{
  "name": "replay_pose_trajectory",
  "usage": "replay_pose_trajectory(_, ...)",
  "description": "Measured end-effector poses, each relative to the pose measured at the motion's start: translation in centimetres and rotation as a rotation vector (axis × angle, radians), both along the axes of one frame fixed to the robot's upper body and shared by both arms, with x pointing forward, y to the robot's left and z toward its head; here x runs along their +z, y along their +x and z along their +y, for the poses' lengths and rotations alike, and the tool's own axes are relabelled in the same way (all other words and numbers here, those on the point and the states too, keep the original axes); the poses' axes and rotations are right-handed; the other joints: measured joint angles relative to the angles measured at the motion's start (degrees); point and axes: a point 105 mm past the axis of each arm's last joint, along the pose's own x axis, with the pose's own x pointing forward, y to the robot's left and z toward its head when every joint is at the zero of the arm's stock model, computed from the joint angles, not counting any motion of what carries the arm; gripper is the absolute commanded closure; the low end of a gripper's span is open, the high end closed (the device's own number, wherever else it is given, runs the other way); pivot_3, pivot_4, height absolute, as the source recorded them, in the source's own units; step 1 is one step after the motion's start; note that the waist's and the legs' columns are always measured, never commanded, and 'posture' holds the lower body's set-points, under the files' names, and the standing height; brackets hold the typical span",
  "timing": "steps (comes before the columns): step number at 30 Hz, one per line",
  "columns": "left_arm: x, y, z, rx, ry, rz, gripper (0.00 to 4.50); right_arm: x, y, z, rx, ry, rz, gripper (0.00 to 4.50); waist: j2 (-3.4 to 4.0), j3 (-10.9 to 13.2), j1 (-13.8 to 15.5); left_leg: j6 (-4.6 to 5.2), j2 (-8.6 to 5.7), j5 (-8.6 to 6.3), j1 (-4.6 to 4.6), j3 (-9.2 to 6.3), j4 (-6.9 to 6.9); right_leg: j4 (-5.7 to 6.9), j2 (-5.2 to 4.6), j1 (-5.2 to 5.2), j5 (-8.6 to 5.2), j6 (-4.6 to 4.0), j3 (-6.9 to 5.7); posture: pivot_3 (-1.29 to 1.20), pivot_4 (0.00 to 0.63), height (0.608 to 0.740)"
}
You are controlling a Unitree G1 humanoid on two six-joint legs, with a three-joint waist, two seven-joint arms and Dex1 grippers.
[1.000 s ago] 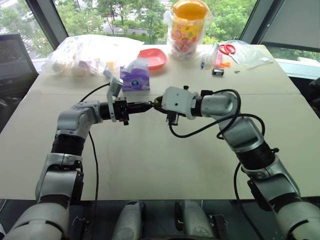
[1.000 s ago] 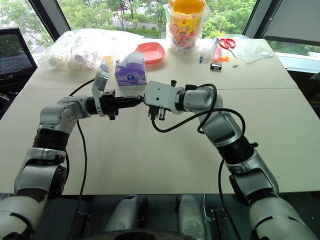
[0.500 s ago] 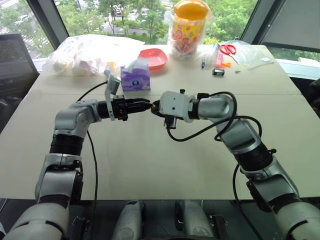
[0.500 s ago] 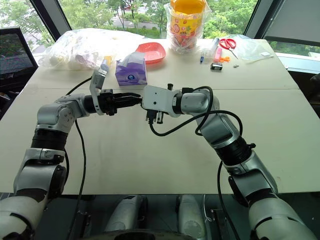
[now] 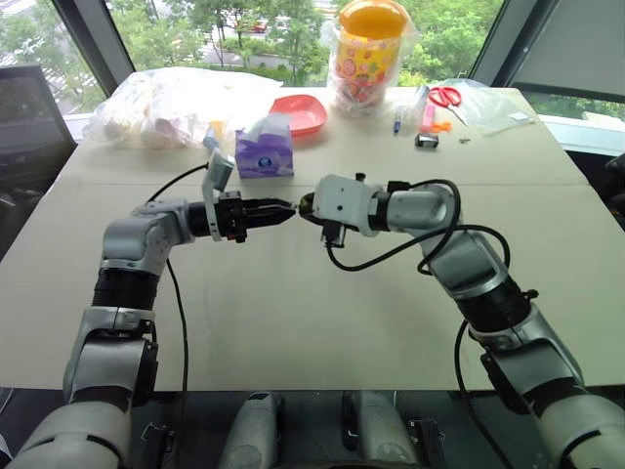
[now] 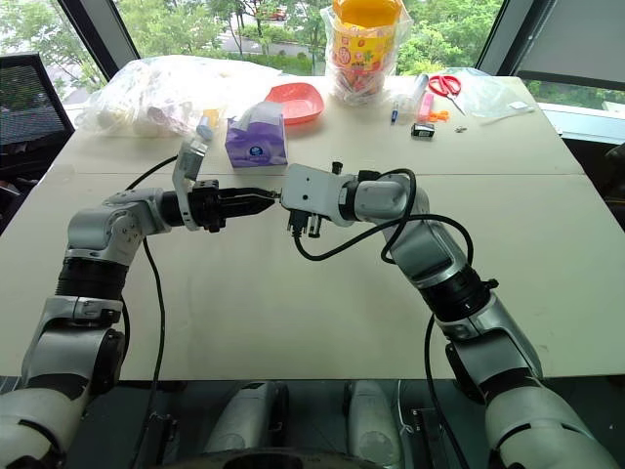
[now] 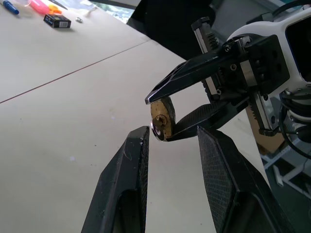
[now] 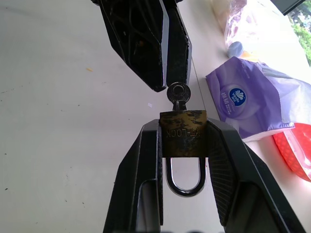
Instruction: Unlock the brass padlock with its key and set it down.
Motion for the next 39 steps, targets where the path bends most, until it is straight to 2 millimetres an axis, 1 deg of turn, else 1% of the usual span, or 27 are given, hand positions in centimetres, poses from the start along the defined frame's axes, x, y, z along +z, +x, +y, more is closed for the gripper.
replay_pose_trajectory(8, -0.1, 0.1, 0.0, 0.005, -0.001, -0.001, 2.95, 0.0, -0.1, 0.1, 0.004, 0.002, 0.000, 3.82, 0.00, 0.0, 0.0, 0.00, 0.00, 0.00, 0.00, 0.00, 0.00, 0.00, 0.00, 0.00, 0.00, 0.00, 0.00, 0.00, 0.150, 0.740)
replay_pose_trajectory(10, -0.1, 0.1, -0.1, 0.005, -0.005, 0.002, 3.45, 0.0, -0.1, 0.1, 0.005, 0.001, 0.001, 3.82, 0.00, 0.0, 0.0, 0.00, 0.00, 0.00, 0.00, 0.00, 0.00, 0.00, 0.00, 0.00, 0.00, 0.00, 0.00, 0.00, 0.150, 0.740)
replay_pose_trajectory(11, -0.1, 0.1, -0.2, 0.005, -0.008, 0.004, 3.61, 0.0, -0.1, 0.1, 0.006, 0.000, 0.001, 3.82, 0.00, 0.0, 0.0, 0.00, 0.00, 0.00, 0.00, 0.00, 0.00, 0.00, 0.00, 0.00, 0.00, 0.00, 0.00, 0.00, 0.150, 0.740)
replay_pose_trajectory(12, -0.2, 0.2, -0.2, 0.006, -0.009, 0.007, 4.04, 0.0, -0.1, 0.1, 0.008, 0.000, 0.001, 3.82, 0.00, 0.0, 0.0, 0.00, 0.00, 0.00, 0.00, 0.00, 0.00, 0.00, 0.00, 0.00, 0.00, 0.00, 0.00, 0.00, 0.150, 0.740)
replay_pose_trajectory(14, -0.3, 0.3, -0.1, 0.016, -0.010, 0.014, 4.39, 0.1, -0.2, 0.2, 0.012, -0.001, -0.001, 3.82, 0.00, 0.0, 0.0, 0.00, 0.00, 0.00, 0.00, 0.00, 0.00, 0.00, 0.00, 0.00, 0.00, 0.00, 0.00, 0.00, 0.150, 0.740)
replay_pose_trajectory(22, -0.3, 0.3, -0.1, 0.018, -0.009, 0.012, 4.39, 0.1, -0.2, 0.2, 0.012, -0.002, 0.000, 3.82, 0.00, 0.0, 0.0, 0.00, 0.00, 0.00, 0.00, 0.00, 0.00, 0.00, 0.00, 0.00, 0.00, 0.00, 0.00, 0.00, 0.150, 0.740)
replay_pose_trajectory(24, -0.3, 0.4, -0.1, 0.025, 0.007, -0.016, 4.39, 0.1, -0.2, 0.1, 0.011, -0.004, 0.003, 3.82, 0.00, 0.0, 0.0, 0.00, 0.00, 0.00, 0.00, 0.00, 0.00, 0.00, 0.00, 0.00, 0.00, 0.00, 0.00, 0.00, 0.150, 0.740)
replay_pose_trajectory(29, -0.5, 0.6, -1.0, 0.006, 0.202, -0.282, 4.39, -0.6, -0.2, -0.4, -0.006, -0.019, 0.041, 3.82, 0.00, 0.0, 0.1, 0.00, -0.01, 0.00, 0.00, 0.03, 0.00, -0.02, -0.01, 0.00, 0.01, -0.01, 0.01, 0.00, 0.150, 0.740)
replay_pose_trajectory(31, -0.8, 0.6, -1.5, -0.022, 0.312, -0.441, 4.39, -0.9, -0.2, -0.6, -0.013, -0.023, 0.066, 3.82, 0.00, 0.0, 0.1, 0.00, -0.01, 0.00, 0.00, 0.03, 0.00, -0.02, -0.01, 0.00, 0.01, -0.03, 0.00, 0.00, 0.150, 0.740)
replay_pose_trajectory(35, -1.1, 0.4, -1.5, -0.068, 0.413, -0.598, 4.39, -1.4, -0.3, -0.6, -0.009, -0.025, 0.097, 3.82, 0.00, 0.0, 0.0, 0.00, 0.00, 0.00, 0.00, 0.03, 0.00, -0.01, 0.00, 0.00, 0.02, -0.04, -0.01, 0.00, 0.150, 0.740)
replay_pose_trajectory(37, -1.4, 0.4, -1.5, -0.075, 0.408, -0.570, 4.39, -1.7, -0.4, -0.7, -0.009, -0.026, 0.107, 3.82, 0.00, 0.0, 0.0, 0.00, 0.00, 0.00, 0.00, 0.03, 0.00, 0.00, 0.00, 0.00, 0.02, -0.03, -0.01, 0.00, 0.150, 0.740)
replay_pose_trajectory(38, -1.4, 0.4, -1.5, -0.074, 0.387, -0.527, 4.39, -1.7, -0.4, -0.7, -0.009, -0.026, 0.107, 3.82, 0.00, 0.0, 0.0, 0.00, 0.00, 0.00, 0.00, 0.03, 0.01, 0.00, 0.00, 0.00, 0.02, -0.03, 0.00, 0.00, 0.150, 0.740)
replay_pose_trajectory(39, -1.5, 0.4, -1.3, -0.066, 0.340, -0.436, 4.39, -1.6, -0.4, -0.6, -0.009, -0.024, 0.105, 3.82, 0.00, 0.0, 0.0, 0.00, 0.00, 0.00, -0.01, 0.03, 0.01, 0.00, 0.00, 0.00, 0.02, -0.03, 0.00, 0.00, 0.150, 0.740)
